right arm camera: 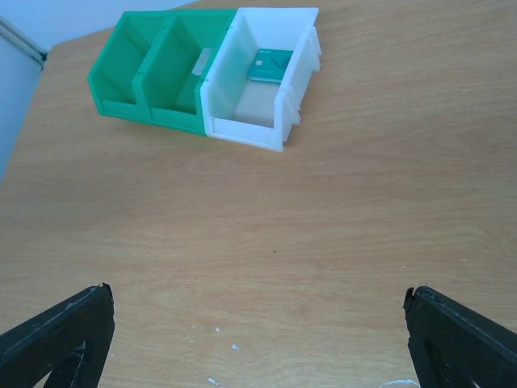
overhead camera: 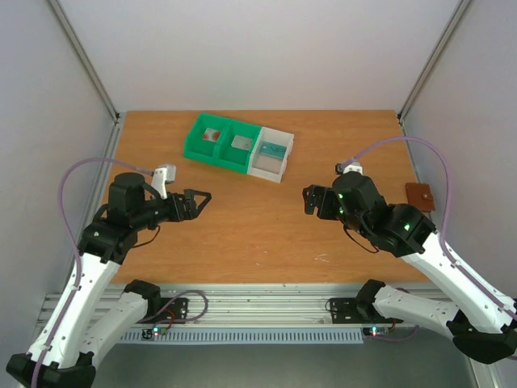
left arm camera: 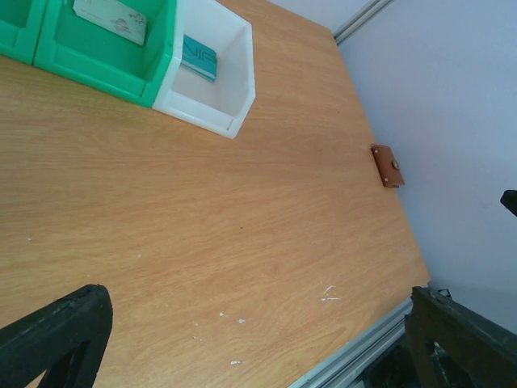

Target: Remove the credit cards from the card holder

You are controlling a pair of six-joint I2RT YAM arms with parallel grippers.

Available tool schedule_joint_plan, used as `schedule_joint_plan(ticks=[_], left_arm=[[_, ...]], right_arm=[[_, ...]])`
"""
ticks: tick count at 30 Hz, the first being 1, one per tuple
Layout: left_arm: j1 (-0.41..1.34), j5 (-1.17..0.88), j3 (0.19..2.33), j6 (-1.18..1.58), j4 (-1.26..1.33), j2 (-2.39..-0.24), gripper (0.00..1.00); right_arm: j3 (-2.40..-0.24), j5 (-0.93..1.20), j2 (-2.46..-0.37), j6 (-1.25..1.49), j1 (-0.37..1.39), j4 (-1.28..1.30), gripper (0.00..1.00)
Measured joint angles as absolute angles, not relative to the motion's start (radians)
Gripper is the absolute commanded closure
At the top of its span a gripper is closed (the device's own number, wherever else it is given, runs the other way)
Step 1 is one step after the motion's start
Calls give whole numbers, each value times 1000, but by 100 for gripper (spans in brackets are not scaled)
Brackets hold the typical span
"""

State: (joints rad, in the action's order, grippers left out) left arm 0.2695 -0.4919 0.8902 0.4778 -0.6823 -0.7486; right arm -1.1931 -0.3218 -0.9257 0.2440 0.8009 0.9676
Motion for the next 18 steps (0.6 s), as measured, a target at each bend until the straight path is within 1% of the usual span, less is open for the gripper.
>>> schedule_joint_plan(ticks=[8, 16, 18], left_arm=[[270, -448, 911, 455, -693, -737, 1], [270, -463, 913, 456, -692, -782, 1], [270, -476, 913, 456, -692, -813, 1]], right_arm=[[-1194, -384, -973, 237, 801, 972, 2], [-1284, -580, -1151, 153, 799, 1038, 2], [-1325, -645, -1217, 135, 796, 1067, 4]])
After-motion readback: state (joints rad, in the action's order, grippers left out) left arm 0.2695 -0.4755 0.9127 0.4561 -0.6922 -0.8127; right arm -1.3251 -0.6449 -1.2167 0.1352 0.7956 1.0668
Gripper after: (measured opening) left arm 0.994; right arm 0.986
